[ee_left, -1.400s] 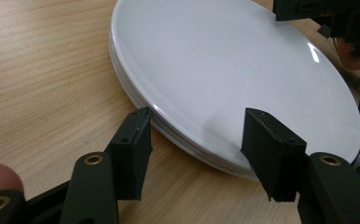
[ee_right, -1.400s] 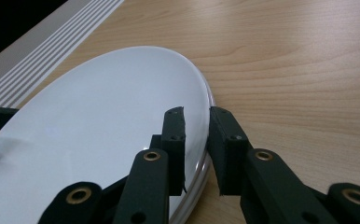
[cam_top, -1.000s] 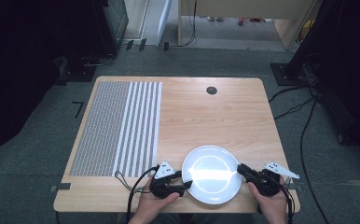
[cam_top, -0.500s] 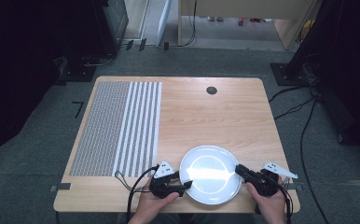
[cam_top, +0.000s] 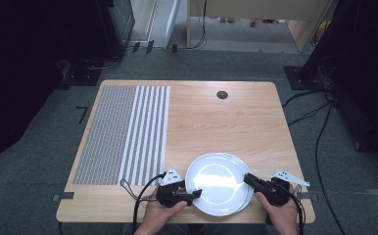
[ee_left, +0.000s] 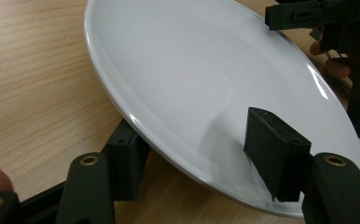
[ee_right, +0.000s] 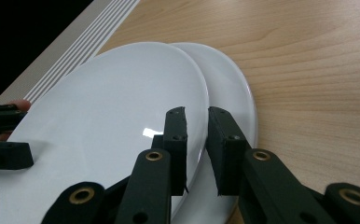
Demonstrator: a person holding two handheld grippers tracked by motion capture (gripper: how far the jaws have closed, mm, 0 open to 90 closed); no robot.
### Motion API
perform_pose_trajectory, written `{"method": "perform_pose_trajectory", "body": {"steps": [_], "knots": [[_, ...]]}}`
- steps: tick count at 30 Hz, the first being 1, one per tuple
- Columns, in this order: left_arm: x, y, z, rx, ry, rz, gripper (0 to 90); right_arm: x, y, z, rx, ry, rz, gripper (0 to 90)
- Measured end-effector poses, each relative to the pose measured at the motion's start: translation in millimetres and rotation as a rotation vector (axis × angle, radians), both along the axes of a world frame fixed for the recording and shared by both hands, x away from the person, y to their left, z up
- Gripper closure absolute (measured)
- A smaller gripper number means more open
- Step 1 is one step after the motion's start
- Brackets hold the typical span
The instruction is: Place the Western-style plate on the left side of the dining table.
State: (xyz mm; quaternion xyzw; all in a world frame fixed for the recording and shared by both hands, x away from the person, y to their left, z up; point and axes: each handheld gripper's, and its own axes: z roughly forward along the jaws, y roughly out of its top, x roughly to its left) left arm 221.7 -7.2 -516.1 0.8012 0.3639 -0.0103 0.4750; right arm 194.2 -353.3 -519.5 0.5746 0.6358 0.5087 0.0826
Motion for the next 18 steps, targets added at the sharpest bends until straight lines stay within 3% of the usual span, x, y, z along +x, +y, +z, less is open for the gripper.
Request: {"method": "perform_pose_trajectory", "body": {"steps": [13, 18], "knots": [[3.5, 7.3, 1.9, -0.017, 0.022, 0.008, 41.0, 1.3, 4.4, -0.8, 0.020, 0.020, 0.049, 78.4], [6.8, 16.2, 5.8, -0.034, 0.041, 0.029, 42.4, 1.8, 8.6, -1.6, 0.029, 0.019, 0.091, 77.8]]}}
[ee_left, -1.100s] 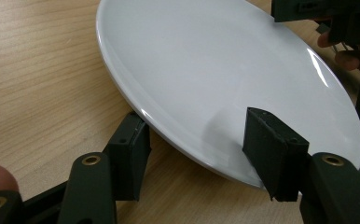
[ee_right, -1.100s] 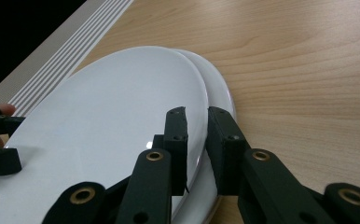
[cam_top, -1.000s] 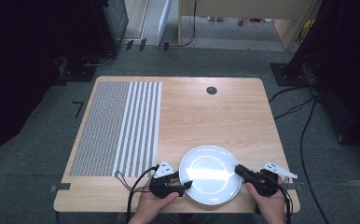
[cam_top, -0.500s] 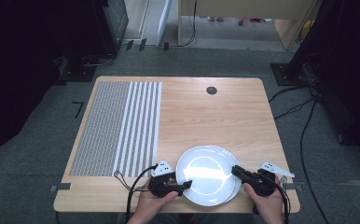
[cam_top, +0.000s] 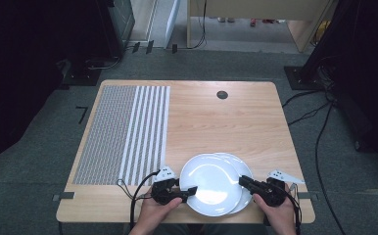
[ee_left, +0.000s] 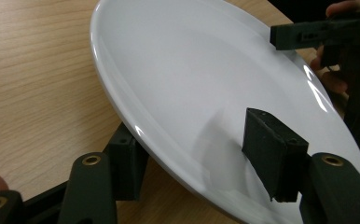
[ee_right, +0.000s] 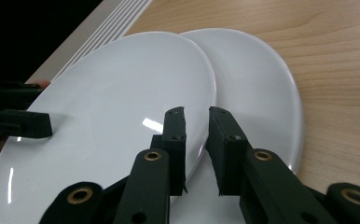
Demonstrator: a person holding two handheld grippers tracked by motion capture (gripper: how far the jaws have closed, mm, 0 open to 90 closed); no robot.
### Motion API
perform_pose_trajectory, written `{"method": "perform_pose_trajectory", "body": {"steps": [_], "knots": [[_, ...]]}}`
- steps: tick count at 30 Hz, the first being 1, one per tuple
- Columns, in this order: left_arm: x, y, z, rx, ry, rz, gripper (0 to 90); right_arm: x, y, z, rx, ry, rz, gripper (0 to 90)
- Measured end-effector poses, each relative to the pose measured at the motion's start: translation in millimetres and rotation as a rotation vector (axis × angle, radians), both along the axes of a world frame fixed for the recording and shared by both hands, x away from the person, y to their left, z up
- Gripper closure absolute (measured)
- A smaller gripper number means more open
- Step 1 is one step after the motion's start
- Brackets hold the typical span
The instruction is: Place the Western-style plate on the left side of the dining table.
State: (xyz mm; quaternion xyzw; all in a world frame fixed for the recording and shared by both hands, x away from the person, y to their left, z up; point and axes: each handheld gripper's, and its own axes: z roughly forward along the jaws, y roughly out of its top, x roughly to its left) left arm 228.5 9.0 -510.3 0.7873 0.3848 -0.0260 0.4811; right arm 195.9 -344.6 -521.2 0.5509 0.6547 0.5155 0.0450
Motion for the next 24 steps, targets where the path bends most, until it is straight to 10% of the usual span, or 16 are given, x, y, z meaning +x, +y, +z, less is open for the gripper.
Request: {"method": "perform_pose_trajectory", "body": {"steps": [17, 24], "knots": [[8.4, 30.8, 17.7, -0.011, 0.004, 0.039, 55.3, 2.6, 2.4, -3.3, 0.042, 0.010, 0.023, 75.6], [11.8, 34.6, 17.5, -0.003, 0.065, 0.033, 66.1, 3.3, 2.5, -4.1, 0.052, 0.022, 0.024, 74.3]]}}
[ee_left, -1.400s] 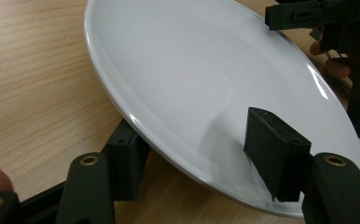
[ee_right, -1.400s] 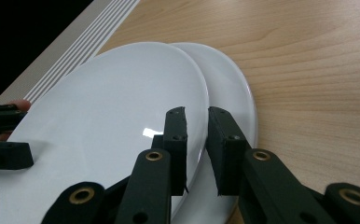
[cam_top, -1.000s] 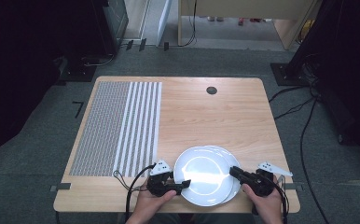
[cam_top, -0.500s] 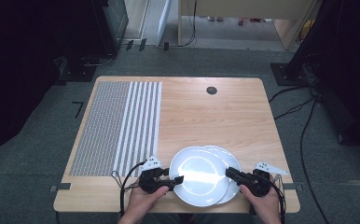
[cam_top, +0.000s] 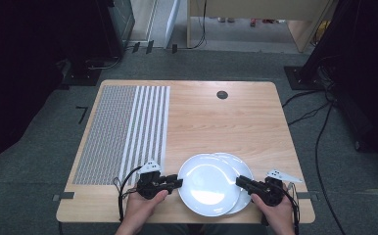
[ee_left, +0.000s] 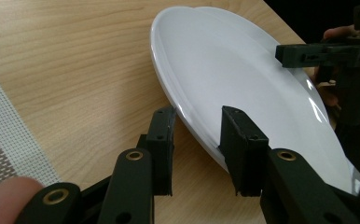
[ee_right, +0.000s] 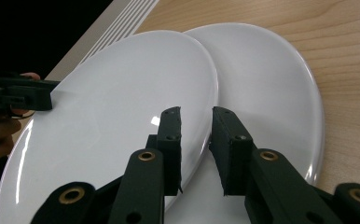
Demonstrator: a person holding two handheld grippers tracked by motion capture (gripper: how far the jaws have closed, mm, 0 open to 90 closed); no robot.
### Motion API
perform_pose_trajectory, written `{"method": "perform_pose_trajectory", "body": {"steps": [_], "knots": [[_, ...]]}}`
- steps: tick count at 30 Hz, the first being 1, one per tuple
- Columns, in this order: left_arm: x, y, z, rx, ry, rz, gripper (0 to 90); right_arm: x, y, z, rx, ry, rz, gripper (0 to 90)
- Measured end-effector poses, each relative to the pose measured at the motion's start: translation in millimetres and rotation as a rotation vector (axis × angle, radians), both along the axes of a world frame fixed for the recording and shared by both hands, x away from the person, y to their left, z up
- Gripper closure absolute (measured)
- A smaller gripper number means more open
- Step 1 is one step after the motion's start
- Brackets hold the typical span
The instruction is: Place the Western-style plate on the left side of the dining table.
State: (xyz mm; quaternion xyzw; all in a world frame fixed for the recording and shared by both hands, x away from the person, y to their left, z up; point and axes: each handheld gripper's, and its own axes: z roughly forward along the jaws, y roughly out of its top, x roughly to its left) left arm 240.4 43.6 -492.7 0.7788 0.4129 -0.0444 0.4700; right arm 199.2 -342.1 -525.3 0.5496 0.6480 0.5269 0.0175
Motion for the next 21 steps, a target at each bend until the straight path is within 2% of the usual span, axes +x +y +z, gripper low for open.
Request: {"method": "perform_pose_trajectory", "body": {"steps": [3, 7, 13, 18, 21], "knots": [[1.6, 0.9, -0.6, -0.008, 0.017, -0.007, 66.6, 0.1, 0.0, -0.3, 0.004, 0.007, -0.003, 74.3], [2.1, 1.0, -1.8, 0.005, 0.020, -0.011, 67.2, 0.1, 1.3, -0.6, 0.030, 0.031, -0.017, 74.2], [1.9, 0.6, -1.9, 0.006, 0.015, -0.009, 67.4, -1.0, 7.6, -1.6, 0.022, 0.062, -0.059, 75.0], [1.9, 0.4, -2.6, 0.012, 0.007, -0.008, 67.3, -1.1, 7.2, -1.9, 0.076, 0.115, -0.087, 76.4], [2.0, 0.3, -3.4, 0.010, 0.010, -0.005, 67.2, -0.4, 6.8, -2.3, 0.100, 0.126, -0.088, 76.5]]}}
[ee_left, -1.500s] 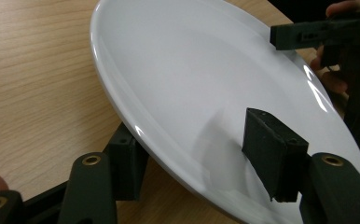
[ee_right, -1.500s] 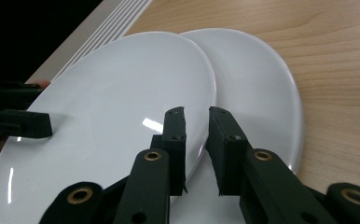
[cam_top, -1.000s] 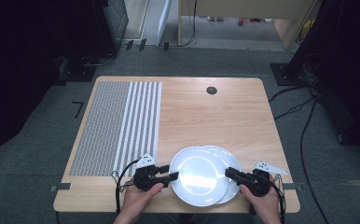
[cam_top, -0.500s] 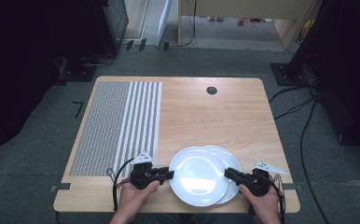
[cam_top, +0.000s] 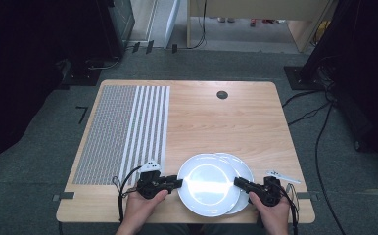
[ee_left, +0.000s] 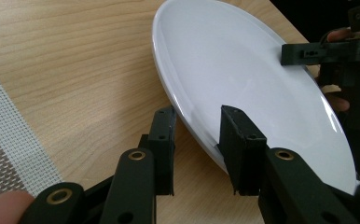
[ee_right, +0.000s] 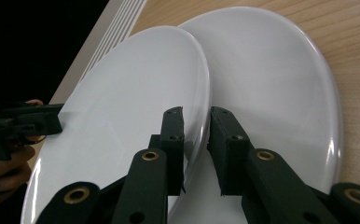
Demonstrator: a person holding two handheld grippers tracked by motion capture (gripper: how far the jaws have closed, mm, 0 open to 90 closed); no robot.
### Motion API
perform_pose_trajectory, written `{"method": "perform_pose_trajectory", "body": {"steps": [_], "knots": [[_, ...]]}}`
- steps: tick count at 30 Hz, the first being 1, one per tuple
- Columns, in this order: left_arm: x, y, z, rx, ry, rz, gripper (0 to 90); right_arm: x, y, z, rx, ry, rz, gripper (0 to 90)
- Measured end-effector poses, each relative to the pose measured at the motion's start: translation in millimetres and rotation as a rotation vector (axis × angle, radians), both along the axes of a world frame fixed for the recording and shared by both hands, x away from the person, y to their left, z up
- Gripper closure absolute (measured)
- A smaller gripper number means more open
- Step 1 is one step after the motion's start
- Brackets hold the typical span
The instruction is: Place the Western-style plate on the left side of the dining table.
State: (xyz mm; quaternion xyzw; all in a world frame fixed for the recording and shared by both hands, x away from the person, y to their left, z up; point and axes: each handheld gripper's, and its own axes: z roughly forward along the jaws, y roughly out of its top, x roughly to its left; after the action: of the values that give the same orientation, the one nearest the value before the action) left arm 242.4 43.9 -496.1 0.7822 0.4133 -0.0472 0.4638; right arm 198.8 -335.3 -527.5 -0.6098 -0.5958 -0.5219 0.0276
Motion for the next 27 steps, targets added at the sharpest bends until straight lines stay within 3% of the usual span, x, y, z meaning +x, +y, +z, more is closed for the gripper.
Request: {"method": "perform_pose_trajectory", "body": {"steps": [8, 9, 12, 16, 19, 23, 27], "knots": [[-0.7, 0.0, -0.7, 0.002, 0.005, -0.006, 67.2, -0.3, 0.7, -0.1, 0.038, 0.009, -0.022, 78.9], [-0.6, 0.0, -0.4, -0.001, 0.023, -0.016, 67.5, -0.8, 1.3, 0.0, 0.037, 0.018, -0.027, 79.1], [-0.9, -0.4, -0.5, -0.003, 0.024, -0.017, 67.8, -1.3, 2.0, -0.9, 0.049, 0.041, -0.037, 79.8], [-0.6, -0.9, -1.5, 0.004, 0.026, -0.013, 67.8, -1.5, -0.7, -1.8, 0.124, 0.077, -0.065, 83.5], [-0.4, -0.5, -1.0, -0.014, 0.051, -0.013, 69.1, -2.7, -4.1, -4.1, 0.214, 0.112, -0.091, 85.9], [-1.9, -1.3, 0.5, -0.020, 0.043, -0.013, 70.7, -4.1, -6.3, -6.4, 0.253, 0.126, -0.109, 87.2], [-3.5, -3.8, 1.2, -0.020, 0.035, -0.012, 71.3, -6.6, -6.5, -1.0, 0.260, 0.103, -0.129, 88.2]]}}
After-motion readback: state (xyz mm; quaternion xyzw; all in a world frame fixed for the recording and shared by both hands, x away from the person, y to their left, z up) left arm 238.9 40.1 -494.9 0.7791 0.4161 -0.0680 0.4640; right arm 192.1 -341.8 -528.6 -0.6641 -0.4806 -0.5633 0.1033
